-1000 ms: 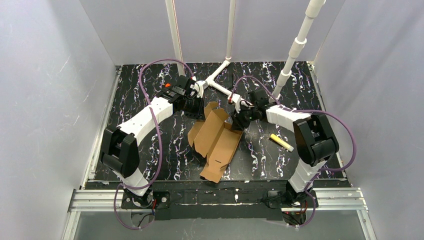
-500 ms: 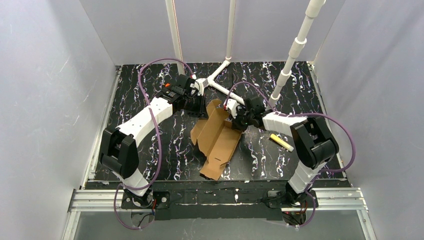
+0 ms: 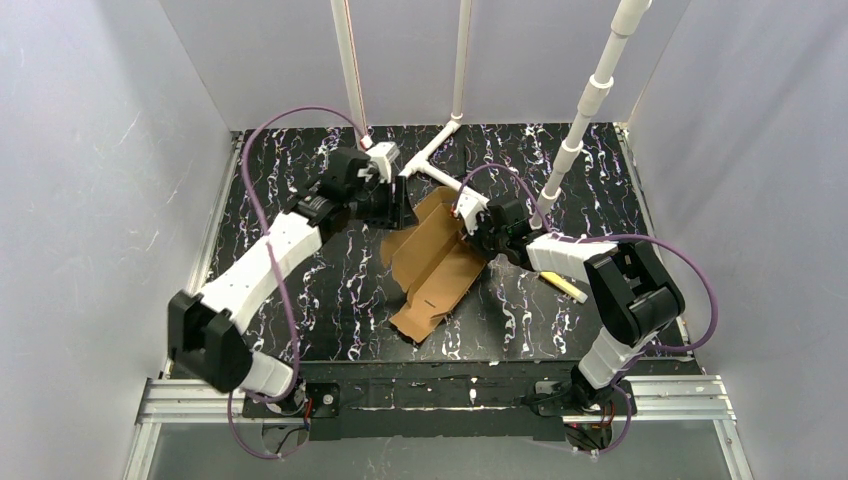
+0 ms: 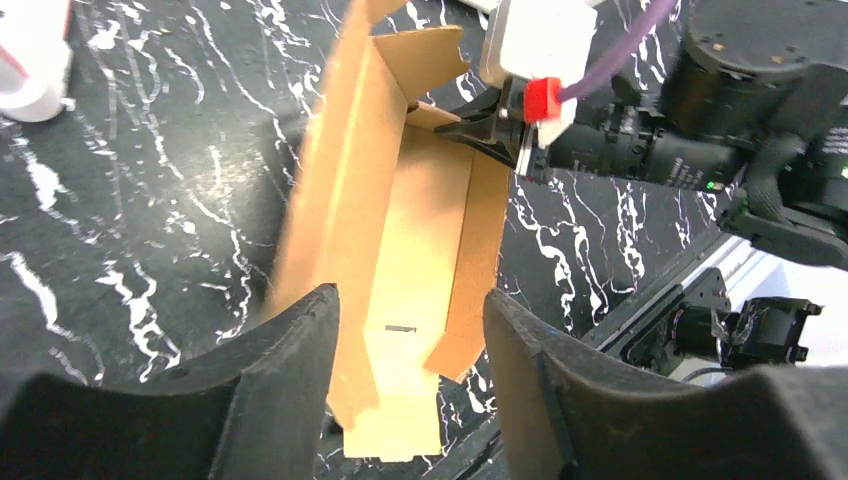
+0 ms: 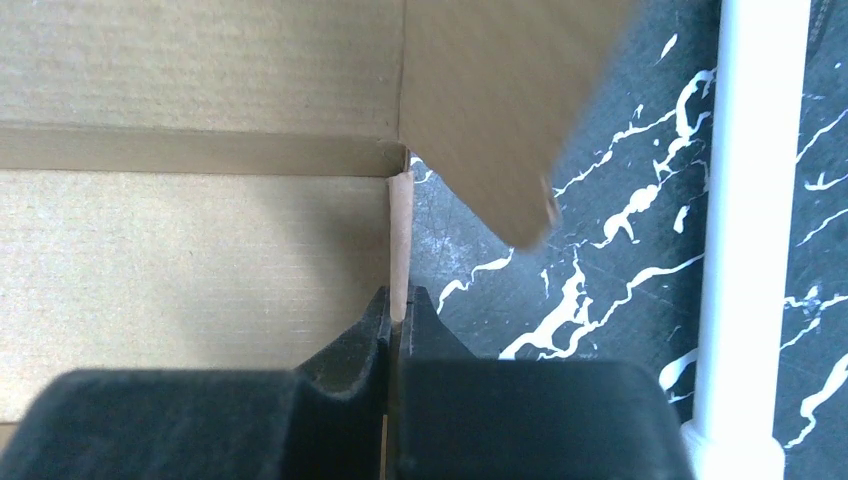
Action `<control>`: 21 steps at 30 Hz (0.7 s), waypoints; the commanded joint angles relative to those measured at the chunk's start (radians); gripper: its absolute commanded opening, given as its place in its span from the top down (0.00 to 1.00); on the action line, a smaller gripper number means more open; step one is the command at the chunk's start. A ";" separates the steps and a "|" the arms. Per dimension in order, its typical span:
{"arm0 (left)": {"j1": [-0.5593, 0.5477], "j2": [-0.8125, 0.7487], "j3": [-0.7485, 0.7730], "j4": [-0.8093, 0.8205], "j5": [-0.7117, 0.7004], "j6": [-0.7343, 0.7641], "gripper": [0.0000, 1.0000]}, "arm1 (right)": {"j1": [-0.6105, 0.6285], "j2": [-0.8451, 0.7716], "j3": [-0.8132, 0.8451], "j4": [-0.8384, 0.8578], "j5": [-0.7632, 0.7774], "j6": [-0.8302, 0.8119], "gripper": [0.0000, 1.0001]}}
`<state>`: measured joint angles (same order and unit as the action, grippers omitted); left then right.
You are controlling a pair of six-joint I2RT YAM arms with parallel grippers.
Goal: Fold the paper box
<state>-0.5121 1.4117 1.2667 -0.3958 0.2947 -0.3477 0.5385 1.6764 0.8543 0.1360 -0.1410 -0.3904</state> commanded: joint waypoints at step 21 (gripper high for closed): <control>0.039 -0.777 -0.969 0.457 -0.072 -0.597 0.34 | -0.055 -0.009 0.024 0.015 -0.164 0.246 0.92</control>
<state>-0.4759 0.5766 0.2535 -0.1158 0.1982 -0.8677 0.4854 1.6764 0.8543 0.1303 -0.2775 -0.1600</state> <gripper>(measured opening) 0.695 0.086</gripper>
